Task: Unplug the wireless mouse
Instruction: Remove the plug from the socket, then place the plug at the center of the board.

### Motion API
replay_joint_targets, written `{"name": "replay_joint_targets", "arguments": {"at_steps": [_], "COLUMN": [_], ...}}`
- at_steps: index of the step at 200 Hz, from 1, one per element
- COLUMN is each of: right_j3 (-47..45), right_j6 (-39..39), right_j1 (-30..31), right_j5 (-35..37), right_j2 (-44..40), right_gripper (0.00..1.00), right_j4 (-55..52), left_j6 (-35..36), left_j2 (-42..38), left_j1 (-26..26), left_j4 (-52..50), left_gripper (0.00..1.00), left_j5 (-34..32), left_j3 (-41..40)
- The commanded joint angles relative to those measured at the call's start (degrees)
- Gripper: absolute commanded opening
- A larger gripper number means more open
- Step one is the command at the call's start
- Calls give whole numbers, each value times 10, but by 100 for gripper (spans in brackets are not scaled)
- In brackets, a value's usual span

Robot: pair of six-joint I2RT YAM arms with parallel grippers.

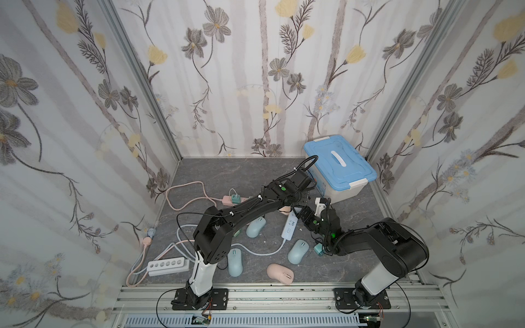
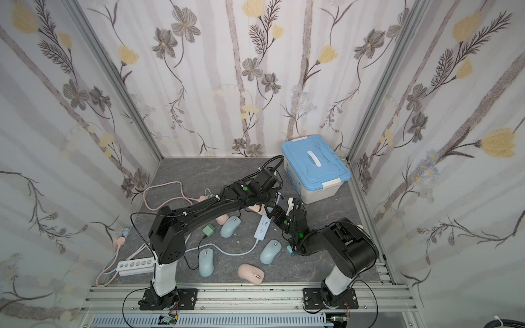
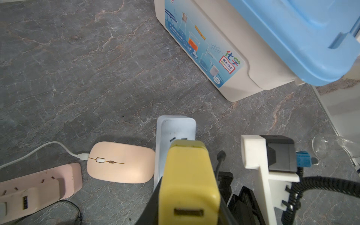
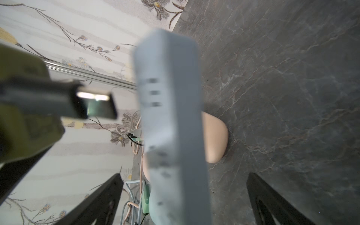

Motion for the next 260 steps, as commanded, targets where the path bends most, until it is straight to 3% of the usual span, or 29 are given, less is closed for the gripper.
{"name": "replay_joint_targets", "arguments": {"at_steps": [1, 74, 154, 190, 231, 260], "right_j3": [-17, -67, -81, -95, -99, -99], "right_j6": [-34, -55, -67, -74, -77, -77], "right_j1": [-7, -53, -101, -124, -132, -133], "right_j5": [-24, -26, 216, 227, 215, 209], "right_j2": [-12, -107, -403, -468, -483, -481], "right_gripper": [95, 93, 92, 92, 92, 93], "right_j4": [46, 15, -335, -371, -378, -380], "left_j6": [15, 15, -14, -31, -37, -45], "left_j2": [5, 32, 82, 135, 180, 183], "left_j1": [0, 9, -40, -41, -40, -33], "left_j4": [-4, -41, -26, -30, -52, -50], "left_gripper": [0, 0, 0, 0, 0, 39], "left_j5": [-18, 33, 188, 238, 279, 277], "left_j3": [12, 46, 30, 52, 94, 90]}}
